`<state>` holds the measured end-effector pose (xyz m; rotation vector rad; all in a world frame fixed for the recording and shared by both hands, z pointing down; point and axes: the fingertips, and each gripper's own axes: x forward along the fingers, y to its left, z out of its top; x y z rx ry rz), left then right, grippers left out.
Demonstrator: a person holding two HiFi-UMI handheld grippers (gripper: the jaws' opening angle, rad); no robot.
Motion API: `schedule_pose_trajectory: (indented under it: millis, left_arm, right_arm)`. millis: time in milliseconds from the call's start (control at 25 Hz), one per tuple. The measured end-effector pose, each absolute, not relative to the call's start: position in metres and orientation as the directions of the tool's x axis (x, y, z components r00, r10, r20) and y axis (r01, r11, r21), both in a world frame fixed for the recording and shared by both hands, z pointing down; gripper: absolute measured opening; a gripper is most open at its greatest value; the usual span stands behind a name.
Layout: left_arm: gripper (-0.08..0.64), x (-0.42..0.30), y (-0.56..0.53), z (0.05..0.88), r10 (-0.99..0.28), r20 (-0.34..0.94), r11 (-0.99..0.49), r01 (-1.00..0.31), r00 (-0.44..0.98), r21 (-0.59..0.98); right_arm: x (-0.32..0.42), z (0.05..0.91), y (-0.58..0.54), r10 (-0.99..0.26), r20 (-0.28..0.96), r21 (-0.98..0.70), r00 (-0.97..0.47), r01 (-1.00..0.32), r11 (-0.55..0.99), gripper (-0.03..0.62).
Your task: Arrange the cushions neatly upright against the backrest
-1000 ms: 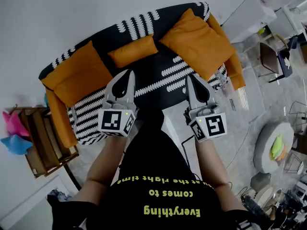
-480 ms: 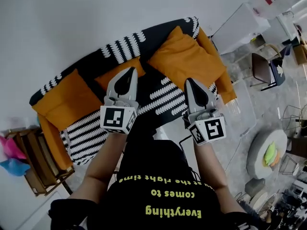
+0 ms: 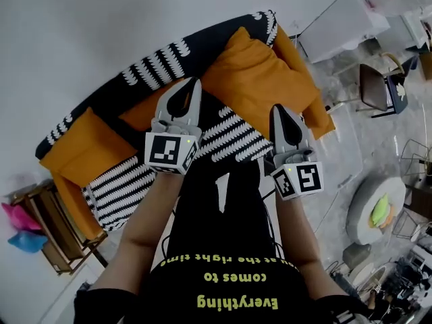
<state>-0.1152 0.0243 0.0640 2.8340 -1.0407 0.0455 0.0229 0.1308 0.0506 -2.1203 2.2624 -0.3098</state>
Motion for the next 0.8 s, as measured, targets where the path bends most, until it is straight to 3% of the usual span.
schedule_pose_trajectory:
  millis: [320, 800]
  left_arm:
    - [0.002, -0.059, -0.023, 0.142, -0.68, 0.203, -0.695, -0.707, 0.705, 0.127]
    - [0.002, 0.01, -0.075, 0.268, -0.641, 0.369, -0.697, -0.712, 0.673, 0.086]
  right_arm:
    - [0.104, 0.114, 0.095, -0.969, 0.207, -0.201, -0.133, -0.975, 0.091, 0.011]
    - [0.235, 0.248, 0.065, -0.937, 0.346, -0.255, -0.044, -0.966, -0.049, 0.011]
